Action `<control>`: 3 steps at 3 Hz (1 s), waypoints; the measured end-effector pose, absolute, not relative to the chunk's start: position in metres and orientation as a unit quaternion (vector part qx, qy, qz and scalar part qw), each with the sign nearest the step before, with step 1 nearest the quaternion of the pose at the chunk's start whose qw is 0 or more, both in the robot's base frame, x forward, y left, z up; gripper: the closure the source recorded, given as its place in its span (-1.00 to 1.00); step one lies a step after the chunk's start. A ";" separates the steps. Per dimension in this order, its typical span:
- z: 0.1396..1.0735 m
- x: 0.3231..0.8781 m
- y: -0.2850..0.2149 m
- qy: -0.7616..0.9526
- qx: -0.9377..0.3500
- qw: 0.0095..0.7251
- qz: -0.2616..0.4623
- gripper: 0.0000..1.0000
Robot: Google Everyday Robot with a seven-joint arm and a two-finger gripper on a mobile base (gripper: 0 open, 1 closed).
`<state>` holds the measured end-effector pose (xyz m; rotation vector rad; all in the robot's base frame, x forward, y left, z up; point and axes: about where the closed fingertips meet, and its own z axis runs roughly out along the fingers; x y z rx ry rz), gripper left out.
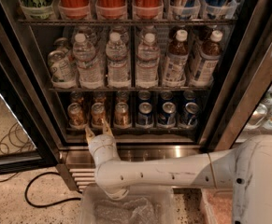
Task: Pick orange can from bottom shelf of fridge
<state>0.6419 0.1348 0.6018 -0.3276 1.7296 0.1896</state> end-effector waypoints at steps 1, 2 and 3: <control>0.599 0.639 0.132 0.759 -0.139 0.631 0.081 -0.22; 0.599 0.639 0.132 0.759 -0.139 0.631 0.080 -0.22; 0.606 0.651 0.130 0.755 -0.132 0.638 0.074 -0.22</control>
Offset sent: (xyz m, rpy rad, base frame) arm 0.0048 -0.0102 0.0000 0.0015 0.0060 -0.0393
